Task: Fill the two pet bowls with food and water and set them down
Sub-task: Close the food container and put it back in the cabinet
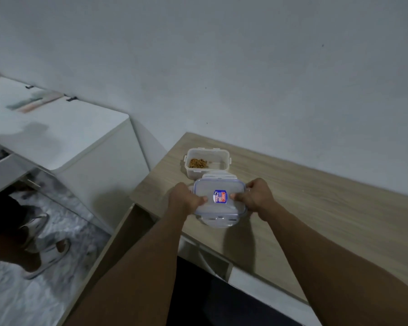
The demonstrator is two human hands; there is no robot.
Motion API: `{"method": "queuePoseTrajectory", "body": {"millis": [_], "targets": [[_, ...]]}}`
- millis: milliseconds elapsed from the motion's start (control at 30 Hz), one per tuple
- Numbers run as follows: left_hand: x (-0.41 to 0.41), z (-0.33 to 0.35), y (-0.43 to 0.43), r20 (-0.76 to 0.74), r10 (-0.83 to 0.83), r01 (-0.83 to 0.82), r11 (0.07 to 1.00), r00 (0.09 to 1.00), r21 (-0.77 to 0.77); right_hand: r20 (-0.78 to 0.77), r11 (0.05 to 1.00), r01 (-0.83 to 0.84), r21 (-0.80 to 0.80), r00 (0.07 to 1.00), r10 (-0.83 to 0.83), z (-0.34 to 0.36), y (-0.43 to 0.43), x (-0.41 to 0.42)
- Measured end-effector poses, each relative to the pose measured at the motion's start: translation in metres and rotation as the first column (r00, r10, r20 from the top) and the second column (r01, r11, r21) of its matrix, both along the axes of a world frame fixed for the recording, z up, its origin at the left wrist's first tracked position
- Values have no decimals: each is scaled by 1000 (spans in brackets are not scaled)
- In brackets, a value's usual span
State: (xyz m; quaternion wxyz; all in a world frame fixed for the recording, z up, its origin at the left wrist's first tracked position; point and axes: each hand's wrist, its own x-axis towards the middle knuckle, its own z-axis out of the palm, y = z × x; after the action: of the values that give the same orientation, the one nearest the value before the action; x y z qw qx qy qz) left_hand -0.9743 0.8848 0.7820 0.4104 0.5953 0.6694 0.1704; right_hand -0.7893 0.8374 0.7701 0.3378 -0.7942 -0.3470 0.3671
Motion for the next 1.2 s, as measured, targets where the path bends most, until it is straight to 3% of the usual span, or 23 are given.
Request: {"method": "queuePoseTrajectory", "body": {"millis": [167,333,733,1200], "targets": [[0,40,48,64,16,-25,988,998,155,-7,992,60,114,998,-60,30,47,7],[0,50,99,60,19,-30,982,998,184,27,985,88,150,995,-93,40,96,3],[-1,0,162,112,28,-28,1000,993,-1,180,995,96,1,979,-95,9,151,-5],[0,-1,170,117,42,-33,997,992,-75,221,994,90,-64,973,-74,9,153,-2]]}}
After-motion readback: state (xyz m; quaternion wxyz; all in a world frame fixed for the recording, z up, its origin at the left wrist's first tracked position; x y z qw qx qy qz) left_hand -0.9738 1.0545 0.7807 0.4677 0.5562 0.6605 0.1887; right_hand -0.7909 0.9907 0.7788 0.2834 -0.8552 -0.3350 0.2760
